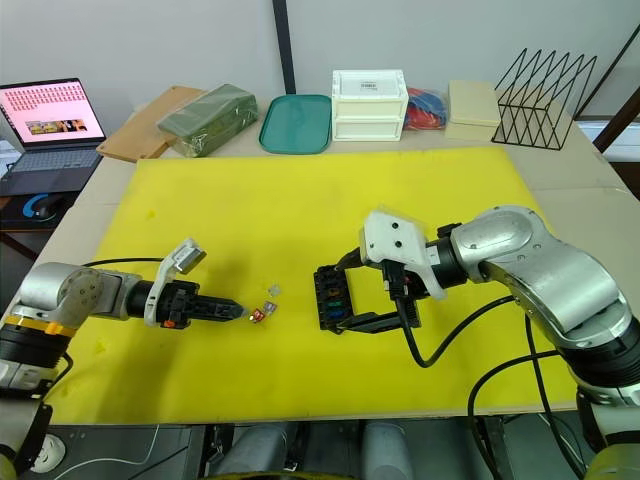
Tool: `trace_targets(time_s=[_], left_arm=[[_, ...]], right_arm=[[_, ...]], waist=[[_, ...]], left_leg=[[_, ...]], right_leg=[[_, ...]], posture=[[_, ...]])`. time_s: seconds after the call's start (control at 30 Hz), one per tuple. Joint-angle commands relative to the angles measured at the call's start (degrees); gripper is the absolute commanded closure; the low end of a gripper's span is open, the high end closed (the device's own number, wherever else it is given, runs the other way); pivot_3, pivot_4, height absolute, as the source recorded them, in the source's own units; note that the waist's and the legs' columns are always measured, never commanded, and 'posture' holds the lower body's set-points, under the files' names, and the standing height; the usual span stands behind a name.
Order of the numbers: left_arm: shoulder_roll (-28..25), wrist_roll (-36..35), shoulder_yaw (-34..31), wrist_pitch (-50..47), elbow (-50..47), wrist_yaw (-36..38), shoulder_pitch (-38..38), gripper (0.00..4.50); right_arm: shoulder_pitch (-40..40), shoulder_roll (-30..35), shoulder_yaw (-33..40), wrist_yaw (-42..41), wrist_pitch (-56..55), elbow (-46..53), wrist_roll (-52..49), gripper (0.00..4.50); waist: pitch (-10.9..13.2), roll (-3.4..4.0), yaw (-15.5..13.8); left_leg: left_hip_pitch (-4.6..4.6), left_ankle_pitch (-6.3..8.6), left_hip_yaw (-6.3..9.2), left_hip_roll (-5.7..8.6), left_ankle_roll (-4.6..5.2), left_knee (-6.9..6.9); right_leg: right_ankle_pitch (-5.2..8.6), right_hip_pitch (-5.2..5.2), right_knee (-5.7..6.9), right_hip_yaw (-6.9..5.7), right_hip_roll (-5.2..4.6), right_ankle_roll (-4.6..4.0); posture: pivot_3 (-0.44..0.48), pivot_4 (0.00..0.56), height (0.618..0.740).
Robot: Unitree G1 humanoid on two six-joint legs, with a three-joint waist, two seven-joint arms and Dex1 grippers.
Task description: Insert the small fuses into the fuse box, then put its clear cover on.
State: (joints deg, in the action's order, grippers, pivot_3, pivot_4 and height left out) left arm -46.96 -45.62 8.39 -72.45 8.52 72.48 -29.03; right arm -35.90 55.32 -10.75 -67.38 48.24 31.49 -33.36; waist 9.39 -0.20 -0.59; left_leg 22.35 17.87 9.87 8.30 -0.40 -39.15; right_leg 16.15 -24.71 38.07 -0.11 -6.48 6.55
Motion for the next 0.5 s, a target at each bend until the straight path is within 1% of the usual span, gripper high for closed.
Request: trace_targets(time_s=[0.03, 0.5], left_arm=[[-0.1, 1.0, -1.0, 1.6, 1.3, 0.5, -0.8, 1.57], [1.6, 1.9, 2.6, 3.1, -2.0, 2.3, 1.6, 1.57]], right_arm=[[-0.4, 0.6, 0.6, 0.0, -0.9, 1.7, 0.3, 0.0], [-0.2, 0.5, 0.2, 0.2, -1.4, 1.5, 1.6, 0.0]], waist=[[0.0, 0.0, 0.0], [0.0, 0.0, 0.0]], left_leg=[[0.0, 0.0, 0.0, 0.0, 0.0, 0.0], [0.0, 0.0, 0.0, 0.0, 0.0, 0.0]], right_leg=[[0.0, 0.0, 0.0, 0.0, 0.0, 0.0], [0.0, 0.01, 0.0, 0.0, -0.01, 0.0]], posture=[[0.0, 0.15, 0.74], [0.0, 0.15, 0.74]])
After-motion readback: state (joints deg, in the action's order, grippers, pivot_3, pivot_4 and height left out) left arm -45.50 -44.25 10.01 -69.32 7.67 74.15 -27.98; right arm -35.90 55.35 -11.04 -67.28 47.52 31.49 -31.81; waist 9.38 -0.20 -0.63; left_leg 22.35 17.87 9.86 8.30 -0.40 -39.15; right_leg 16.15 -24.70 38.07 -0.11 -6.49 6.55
